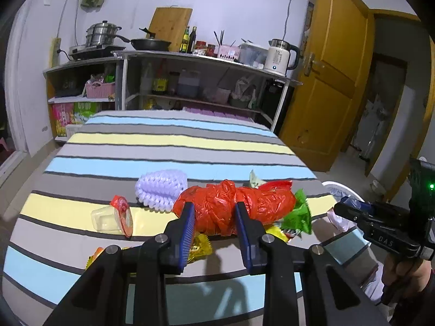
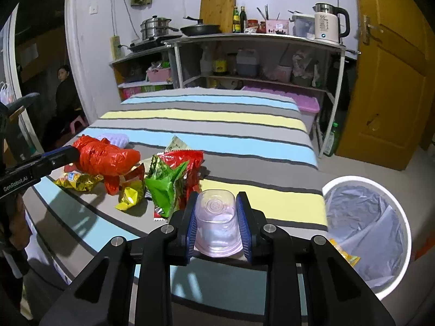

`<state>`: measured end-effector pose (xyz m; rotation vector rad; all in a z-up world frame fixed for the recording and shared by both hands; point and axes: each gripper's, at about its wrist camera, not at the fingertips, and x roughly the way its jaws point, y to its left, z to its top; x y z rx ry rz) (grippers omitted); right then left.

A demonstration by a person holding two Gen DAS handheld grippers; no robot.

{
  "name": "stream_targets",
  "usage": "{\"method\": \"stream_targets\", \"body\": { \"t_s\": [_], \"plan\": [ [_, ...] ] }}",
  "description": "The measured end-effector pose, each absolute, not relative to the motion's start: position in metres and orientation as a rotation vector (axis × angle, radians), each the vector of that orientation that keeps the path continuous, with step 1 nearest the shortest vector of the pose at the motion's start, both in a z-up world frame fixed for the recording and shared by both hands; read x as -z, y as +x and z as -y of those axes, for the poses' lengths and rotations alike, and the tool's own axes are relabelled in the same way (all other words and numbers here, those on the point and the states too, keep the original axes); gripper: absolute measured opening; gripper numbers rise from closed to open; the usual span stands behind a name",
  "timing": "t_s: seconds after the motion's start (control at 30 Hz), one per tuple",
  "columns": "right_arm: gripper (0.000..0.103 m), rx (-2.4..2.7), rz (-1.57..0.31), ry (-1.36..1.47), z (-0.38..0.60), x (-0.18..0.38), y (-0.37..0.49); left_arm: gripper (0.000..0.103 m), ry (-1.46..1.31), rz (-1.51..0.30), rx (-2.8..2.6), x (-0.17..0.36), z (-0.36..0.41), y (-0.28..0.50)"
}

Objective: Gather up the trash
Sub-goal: 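Close the left tool on the red plastic bag, then carry the red bag and clear cup over the trash bin with both tools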

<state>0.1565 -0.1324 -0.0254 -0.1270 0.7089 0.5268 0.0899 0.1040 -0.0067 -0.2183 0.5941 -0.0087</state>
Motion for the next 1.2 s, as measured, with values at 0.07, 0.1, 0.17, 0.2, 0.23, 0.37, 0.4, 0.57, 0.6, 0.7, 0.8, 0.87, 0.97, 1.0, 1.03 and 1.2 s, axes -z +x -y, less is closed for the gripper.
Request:
{"method": "stream_targets", "body": {
  "t_s": [0.07,0.1,0.17,0.2,0.23,0.37,0.4,0.57,0.6,0.7,0.8,0.87,0.97,1.0,1.03,1.2],
  "plan": [
    [0.028,-0.520,-0.698,-0.119,0.138,0.022,0.153,0.030,-0.217,-0.582,0.006,0.000,-0.100,0.088],
    [0.028,-0.516,-0.693,-0.115,0.140,0.019,0.151,0.030,-0.218,-0.577,0.007,-0.002,-0.098,0.087],
    [0.028,-0.509,-0.683,-0.108,0.145,0.015,0.149,0.030,-0.220,-0.568,0.006,-0.007,-0.095,0.086],
    [0.028,-0.506,-0.678,-0.103,0.148,0.013,0.148,0.030,-0.221,-0.563,0.006,-0.010,-0.093,0.086],
    [0.028,-0.503,-0.674,-0.100,0.150,0.011,0.147,0.030,-0.221,-0.558,0.006,-0.013,-0.091,0.086],
    [0.028,-0.492,-0.654,-0.089,0.158,0.005,0.142,0.030,-0.224,-0.541,0.018,-0.024,-0.083,0.088],
    [0.028,-0.491,-0.651,-0.087,0.161,0.004,0.142,0.030,-0.224,-0.537,0.023,-0.027,-0.081,0.088],
    [0.028,-0.467,-0.634,-0.072,0.173,-0.002,0.139,0.030,-0.212,-0.523,0.055,-0.037,-0.066,0.094],
    [0.028,-0.457,-0.631,-0.068,0.176,-0.003,0.139,0.030,-0.211,-0.523,0.063,-0.038,-0.062,0.096],
    [0.028,-0.434,-0.627,-0.059,0.188,-0.005,0.138,0.030,-0.209,-0.525,0.092,-0.040,-0.050,0.103],
    [0.028,-0.413,-0.620,-0.051,0.200,-0.007,0.137,0.030,-0.203,-0.529,0.122,-0.040,-0.036,0.109],
    [0.028,-0.396,-0.616,-0.043,0.209,-0.008,0.136,0.030,-0.196,-0.534,0.147,-0.040,-0.023,0.115],
    [0.028,-0.368,-0.613,-0.031,0.223,-0.008,0.136,0.030,-0.188,-0.538,0.180,-0.040,-0.007,0.124],
    [0.028,-0.358,-0.613,-0.025,0.228,-0.008,0.136,0.030,-0.185,-0.539,0.193,-0.040,0.000,0.127],
    [0.028,-0.348,-0.613,-0.020,0.232,-0.008,0.136,0.030,-0.182,-0.540,0.204,-0.040,0.005,0.129],
    [0.028,-0.297,-0.617,0.001,0.257,-0.006,0.138,0.030,-0.163,-0.556,0.271,-0.037,0.039,0.147]
  ]
}}
